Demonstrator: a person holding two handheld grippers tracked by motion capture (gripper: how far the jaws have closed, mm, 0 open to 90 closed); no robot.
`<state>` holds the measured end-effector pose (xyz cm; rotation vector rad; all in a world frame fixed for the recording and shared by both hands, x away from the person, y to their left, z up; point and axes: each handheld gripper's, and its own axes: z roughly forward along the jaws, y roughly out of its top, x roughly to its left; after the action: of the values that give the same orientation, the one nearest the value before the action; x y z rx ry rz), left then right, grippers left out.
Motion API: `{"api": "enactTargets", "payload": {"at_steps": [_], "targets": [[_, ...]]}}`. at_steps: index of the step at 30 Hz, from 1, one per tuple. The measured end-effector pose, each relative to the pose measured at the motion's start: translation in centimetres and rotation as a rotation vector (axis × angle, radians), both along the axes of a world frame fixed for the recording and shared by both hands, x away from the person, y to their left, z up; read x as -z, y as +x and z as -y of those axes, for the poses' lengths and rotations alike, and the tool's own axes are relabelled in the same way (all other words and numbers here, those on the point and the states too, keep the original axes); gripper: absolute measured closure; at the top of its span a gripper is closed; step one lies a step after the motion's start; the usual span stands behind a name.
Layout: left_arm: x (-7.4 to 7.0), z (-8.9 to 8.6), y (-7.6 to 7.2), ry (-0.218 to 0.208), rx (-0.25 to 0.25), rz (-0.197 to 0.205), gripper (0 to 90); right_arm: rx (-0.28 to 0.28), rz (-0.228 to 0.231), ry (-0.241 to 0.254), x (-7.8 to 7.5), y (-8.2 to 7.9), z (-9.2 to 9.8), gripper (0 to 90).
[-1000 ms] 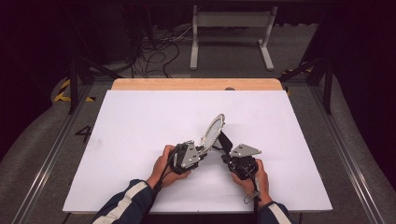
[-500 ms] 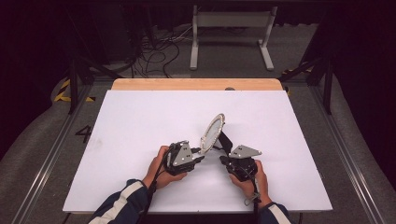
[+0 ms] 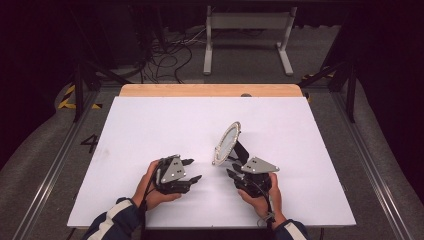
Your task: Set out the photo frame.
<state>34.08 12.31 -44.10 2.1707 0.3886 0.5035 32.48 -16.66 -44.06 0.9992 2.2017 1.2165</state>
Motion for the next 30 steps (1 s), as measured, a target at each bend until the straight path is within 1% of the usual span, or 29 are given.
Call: {"api": "enactTargets", "payload": {"at_steps": [2, 3, 4, 5, 7, 8, 10, 11, 13, 16, 17, 19, 21, 23, 25, 27, 30], "targets": [[0.0, -1.2, -0.4, -0.012, -0.021, -0.008, 35.8, 0.003, 0.007, 0.018, -0.3, -0.1, -0.5, 63.0], [0.1, -1.9, -0.8, -0.007, -0.039, -0.009, 34.0, 0.011, 0.008, 0.017, -0.3, 0.0, -0.7, 60.6], [0.2, -2.5, -1.0, -0.012, -0.048, -0.017, 31.6, 0.022, 0.016, 0.021, -0.4, 0.0, -1.0, 59.0], [0.3, -3.3, -1.4, -0.010, -0.055, -0.022, 30.7, 0.028, 0.028, 0.025, -0.4, 0.1, -1.1, 57.7], [0.4, -4.3, -1.9, -0.002, -0.080, -0.021, 28.6, 0.054, 0.033, 0.021, -0.3, 0.4, -1.5, 52.8], [0.5, -4.9, -2.1, -0.007, -0.093, -0.026, 26.4, 0.059, 0.034, 0.027, -0.2, 0.6, -1.6, 51.5], [0.6, -5.8, -2.5, 0.006, -0.116, -0.026, 24.5, 0.064, 0.039, 0.028, -0.1, 0.9, -2.0, 49.6], [0.7, -6.2, -2.6, 0.003, -0.125, -0.029, 23.5, 0.073, 0.042, 0.030, -0.1, 1.0, -2.1, 48.4], [0.9, -6.9, -2.8, 0.004, -0.149, -0.043, 21.3, 0.080, 0.032, 0.042, 0.0, 1.3, -2.4, 45.8], [1.1, -7.2, -2.9, 0.005, -0.170, -0.054, 20.2, 0.095, 0.024, 0.053, 0.1, 1.7, -2.8, 43.8], [1.2, -7.2, -3.0, 0.010, -0.167, -0.054, 19.9, 0.097, 0.022, 0.059, 0.0, 1.8, -2.9, 42.6], [1.4, -7.2, -3.4, 0.030, -0.173, -0.055, 19.5, 0.107, 0.014, 0.074, -0.2, 2.2, -3.1, 40.7], [1.5, -7.4, -3.7, 0.043, -0.173, -0.058, 19.3, 0.116, 0.019, 0.073, -0.2, 2.5, -3.3, 40.2], [1.6, -7.6, -3.9, 0.044, -0.179, -0.056, 19.3, 0.125, 0.016, 0.069, -0.1, 2.8, -3.6, 40.2], [1.5, -7.8, -4.1, 0.041, -0.192, -0.057, 19.2, 0.128, 0.012, 0.080, 0.0, 3.1, -3.8, 40.5], [1.5, -8.0, -4.2, 0.037, -0.198, -0.056, 18.7, 0.138, 0.015, 0.080, 0.0, 3.2, -4.0, 41.5], [1.6, -8.2, -4.2, 0.041, -0.206, -0.060, 18.7, 0.160, 0.021, 0.091, 0.0, 3.3, -4.0, 45.6]]}}
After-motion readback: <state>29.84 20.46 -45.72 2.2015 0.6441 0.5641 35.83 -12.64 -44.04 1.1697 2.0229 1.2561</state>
